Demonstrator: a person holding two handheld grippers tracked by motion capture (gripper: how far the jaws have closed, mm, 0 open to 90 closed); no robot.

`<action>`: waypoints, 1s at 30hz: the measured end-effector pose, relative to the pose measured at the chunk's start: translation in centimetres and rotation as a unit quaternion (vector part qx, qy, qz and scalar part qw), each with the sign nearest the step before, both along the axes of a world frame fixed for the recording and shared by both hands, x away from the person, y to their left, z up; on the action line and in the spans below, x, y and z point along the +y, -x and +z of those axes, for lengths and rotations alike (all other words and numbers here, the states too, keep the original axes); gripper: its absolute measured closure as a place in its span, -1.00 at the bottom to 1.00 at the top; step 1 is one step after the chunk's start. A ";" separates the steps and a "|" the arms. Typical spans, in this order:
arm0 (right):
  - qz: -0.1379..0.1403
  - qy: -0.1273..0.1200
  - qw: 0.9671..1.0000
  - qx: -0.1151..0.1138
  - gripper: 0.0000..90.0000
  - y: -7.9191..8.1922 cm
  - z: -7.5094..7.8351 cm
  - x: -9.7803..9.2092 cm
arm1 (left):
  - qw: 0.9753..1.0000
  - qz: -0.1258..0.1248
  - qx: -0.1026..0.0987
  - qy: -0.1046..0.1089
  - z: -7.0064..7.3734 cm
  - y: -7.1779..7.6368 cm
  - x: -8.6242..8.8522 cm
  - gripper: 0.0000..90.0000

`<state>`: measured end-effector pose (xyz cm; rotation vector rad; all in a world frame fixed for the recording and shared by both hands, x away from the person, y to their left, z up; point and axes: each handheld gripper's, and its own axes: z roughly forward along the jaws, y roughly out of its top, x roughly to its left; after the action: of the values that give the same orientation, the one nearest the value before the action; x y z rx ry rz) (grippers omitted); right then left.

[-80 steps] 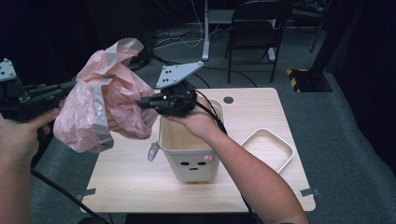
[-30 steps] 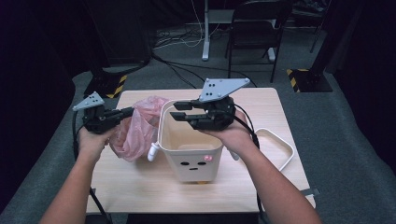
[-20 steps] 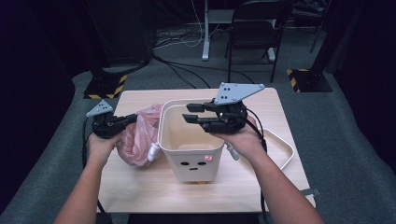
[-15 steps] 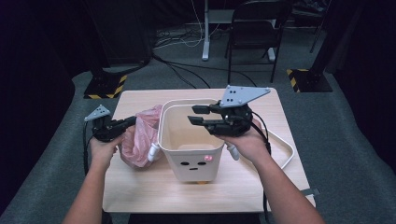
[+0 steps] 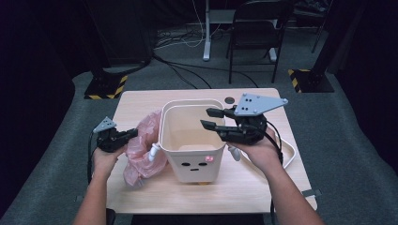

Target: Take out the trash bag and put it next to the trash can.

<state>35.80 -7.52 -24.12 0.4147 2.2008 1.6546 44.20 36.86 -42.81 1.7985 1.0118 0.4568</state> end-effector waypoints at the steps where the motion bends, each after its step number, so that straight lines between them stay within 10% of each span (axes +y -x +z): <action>1: -0.002 -0.003 1.000 0.000 0.34 0.1 0.0 -0.1 | 1.000 -0.001 -0.003 0.003 0.1 0.0 0.1 0.90; 15: -0.032 -0.005 0.999 0.005 0.31 1.2 -0.8 -1.0 | 0.999 0.020 -0.021 0.040 1.3 1.1 1.0 0.11; 30: -0.086 -0.016 0.996 0.007 0.29 1.6 -1.8 -4.4 | 0.999 0.012 -0.044 0.022 3.2 2.9 1.1 -0.05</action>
<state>34.24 -11.97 -25.90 0.6079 2.0856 1.6004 41.34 38.00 -39.59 1.7137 0.9766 0.5188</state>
